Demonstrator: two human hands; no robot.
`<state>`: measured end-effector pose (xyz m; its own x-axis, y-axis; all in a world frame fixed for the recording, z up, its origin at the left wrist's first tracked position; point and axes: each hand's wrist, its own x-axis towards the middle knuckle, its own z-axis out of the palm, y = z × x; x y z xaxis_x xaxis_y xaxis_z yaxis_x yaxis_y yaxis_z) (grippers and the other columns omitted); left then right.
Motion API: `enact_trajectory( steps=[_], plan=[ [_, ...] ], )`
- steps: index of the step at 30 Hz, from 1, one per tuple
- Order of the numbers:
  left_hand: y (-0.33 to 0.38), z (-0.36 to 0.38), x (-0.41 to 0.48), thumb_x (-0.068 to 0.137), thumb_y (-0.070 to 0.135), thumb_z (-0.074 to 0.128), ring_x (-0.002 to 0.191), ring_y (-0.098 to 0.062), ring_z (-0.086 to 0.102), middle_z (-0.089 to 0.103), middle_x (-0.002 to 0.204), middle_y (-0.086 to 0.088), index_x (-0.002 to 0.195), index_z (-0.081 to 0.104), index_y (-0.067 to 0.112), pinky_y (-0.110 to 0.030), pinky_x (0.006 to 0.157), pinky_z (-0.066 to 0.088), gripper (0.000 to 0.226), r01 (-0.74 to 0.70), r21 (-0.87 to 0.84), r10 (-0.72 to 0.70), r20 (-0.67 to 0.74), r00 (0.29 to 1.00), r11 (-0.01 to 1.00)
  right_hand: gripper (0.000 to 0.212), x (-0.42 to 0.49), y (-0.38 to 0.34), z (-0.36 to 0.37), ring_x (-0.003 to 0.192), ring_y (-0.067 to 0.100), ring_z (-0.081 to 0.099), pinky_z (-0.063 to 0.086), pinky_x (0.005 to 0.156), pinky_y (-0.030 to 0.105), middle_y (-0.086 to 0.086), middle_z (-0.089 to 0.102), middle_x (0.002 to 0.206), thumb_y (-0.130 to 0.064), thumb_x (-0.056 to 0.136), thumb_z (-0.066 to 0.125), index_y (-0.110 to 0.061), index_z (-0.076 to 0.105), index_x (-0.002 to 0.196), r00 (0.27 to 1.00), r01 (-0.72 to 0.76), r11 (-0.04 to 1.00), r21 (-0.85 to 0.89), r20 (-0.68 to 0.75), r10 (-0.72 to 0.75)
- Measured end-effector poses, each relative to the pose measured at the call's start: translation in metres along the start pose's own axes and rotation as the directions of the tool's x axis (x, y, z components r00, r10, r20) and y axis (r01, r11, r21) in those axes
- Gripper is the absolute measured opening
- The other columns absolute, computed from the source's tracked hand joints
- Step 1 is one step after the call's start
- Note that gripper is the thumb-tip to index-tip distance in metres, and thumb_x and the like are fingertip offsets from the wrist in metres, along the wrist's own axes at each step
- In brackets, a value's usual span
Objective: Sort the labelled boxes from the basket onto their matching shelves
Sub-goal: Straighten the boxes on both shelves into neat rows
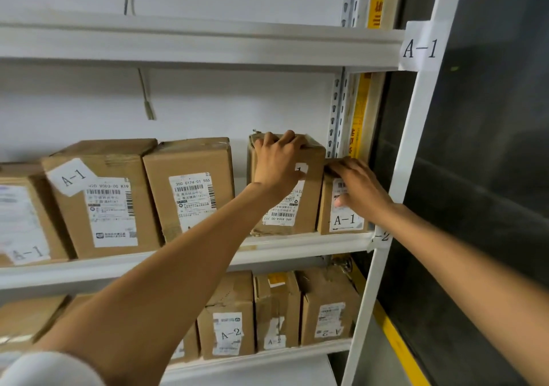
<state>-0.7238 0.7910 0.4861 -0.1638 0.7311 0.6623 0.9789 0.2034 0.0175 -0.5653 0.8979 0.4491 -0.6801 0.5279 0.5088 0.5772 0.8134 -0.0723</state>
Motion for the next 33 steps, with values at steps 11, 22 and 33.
enact_trajectory(
  steps=[11, 22, 33],
  plan=[
    [-0.051, -0.056, -0.024, 0.089, 0.032, 0.063, 0.125, -0.024, 0.043, 0.045, 0.136, -0.005, 0.143, 0.040, 0.023, -0.037, 0.099, 0.044, 0.059, 0.007, -0.207, -0.004, 0.011, 1.000, 0.978, 0.067, 0.011, -0.062, -0.013, 0.120, 0.029, 0.042, 0.040, 0.091, 0.036, 0.012, 0.049, 0.128, -0.028, 0.076, 0.077, -0.009, 0.045, 0.131, 0.949, -0.041, 0.964, 0.263, -0.292, 0.120],
    [-0.213, -0.132, -0.111, 0.078, 0.057, 0.068, 0.134, -0.030, 0.034, 0.041, 0.143, -0.009, 0.145, 0.035, 0.024, -0.044, 0.108, 0.031, 0.082, 0.263, 0.181, -0.289, 0.134, 0.948, 0.948, 0.101, 0.040, -0.163, 0.005, 0.144, 0.037, 0.006, 0.006, 0.117, 0.047, 0.015, 0.011, 0.159, -0.048, 0.078, 0.073, -0.019, 0.013, 0.154, 0.993, -0.093, 0.987, 0.131, -0.066, 0.102],
    [-0.236, -0.125, -0.116, 0.080, 0.044, 0.071, 0.133, -0.025, 0.041, 0.050, 0.142, -0.002, 0.142, 0.043, 0.024, -0.042, 0.113, 0.025, 0.071, 0.158, 0.216, -0.179, 0.083, 0.980, 0.964, 0.095, 0.040, -0.180, -0.004, 0.139, 0.031, 0.024, 0.018, 0.116, 0.049, 0.013, 0.033, 0.148, -0.028, 0.065, 0.087, -0.011, 0.035, 0.143, 0.990, -0.048, 0.987, 0.156, -0.124, 0.068]
  ],
)
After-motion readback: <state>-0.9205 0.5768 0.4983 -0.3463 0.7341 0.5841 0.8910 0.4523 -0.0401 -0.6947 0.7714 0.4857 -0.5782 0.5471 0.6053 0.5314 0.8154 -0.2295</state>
